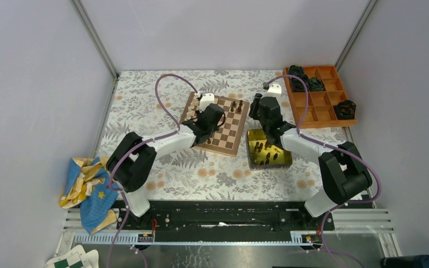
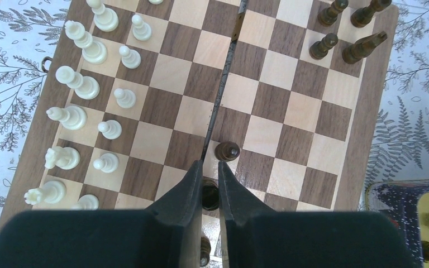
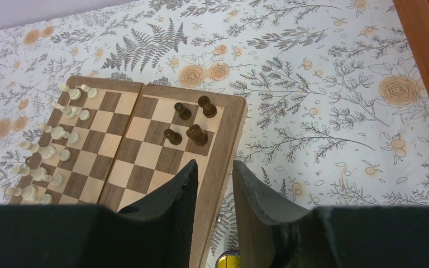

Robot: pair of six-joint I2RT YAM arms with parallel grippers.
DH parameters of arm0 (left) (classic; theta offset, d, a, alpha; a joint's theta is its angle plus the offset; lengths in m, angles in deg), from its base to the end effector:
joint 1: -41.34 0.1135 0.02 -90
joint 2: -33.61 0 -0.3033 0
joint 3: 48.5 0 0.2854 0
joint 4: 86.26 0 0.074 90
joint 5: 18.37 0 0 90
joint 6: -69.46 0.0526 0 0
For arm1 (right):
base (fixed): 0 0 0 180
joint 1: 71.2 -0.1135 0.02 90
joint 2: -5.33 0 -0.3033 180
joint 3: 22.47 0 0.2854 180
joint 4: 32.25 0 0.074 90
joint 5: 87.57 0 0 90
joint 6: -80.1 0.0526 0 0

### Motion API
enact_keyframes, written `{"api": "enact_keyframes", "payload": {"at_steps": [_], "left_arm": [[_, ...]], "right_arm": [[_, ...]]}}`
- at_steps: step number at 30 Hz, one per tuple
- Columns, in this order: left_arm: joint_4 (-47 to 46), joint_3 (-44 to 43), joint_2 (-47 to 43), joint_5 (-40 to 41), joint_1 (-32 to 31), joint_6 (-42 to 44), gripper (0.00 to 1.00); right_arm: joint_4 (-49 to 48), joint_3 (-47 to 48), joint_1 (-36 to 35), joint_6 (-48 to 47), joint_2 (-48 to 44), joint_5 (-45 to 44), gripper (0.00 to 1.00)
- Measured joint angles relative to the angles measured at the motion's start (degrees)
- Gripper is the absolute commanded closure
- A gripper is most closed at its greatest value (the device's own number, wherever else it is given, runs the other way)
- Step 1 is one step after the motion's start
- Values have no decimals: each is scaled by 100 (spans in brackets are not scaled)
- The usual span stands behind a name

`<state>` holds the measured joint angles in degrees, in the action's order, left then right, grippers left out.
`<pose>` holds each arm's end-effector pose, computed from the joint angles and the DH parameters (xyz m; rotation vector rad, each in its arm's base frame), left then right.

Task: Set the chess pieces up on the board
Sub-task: Pick up the chess piece from the chessboard.

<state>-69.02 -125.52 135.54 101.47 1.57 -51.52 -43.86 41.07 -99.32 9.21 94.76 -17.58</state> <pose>0.3474 -0.2551 0.2098 -0.0898 2.1916 -0.0862 0.3554 0.1695 0.2617 0.1045 1.8098 0.2690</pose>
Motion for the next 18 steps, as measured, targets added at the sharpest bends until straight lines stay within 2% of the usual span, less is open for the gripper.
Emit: {"api": "enact_keyframes", "payload": {"at_steps": [18], "left_arm": [[306,33,-551,4,0,-44,97]], "right_arm": [[-22,-94,0,-87,0,-52,64]]}}
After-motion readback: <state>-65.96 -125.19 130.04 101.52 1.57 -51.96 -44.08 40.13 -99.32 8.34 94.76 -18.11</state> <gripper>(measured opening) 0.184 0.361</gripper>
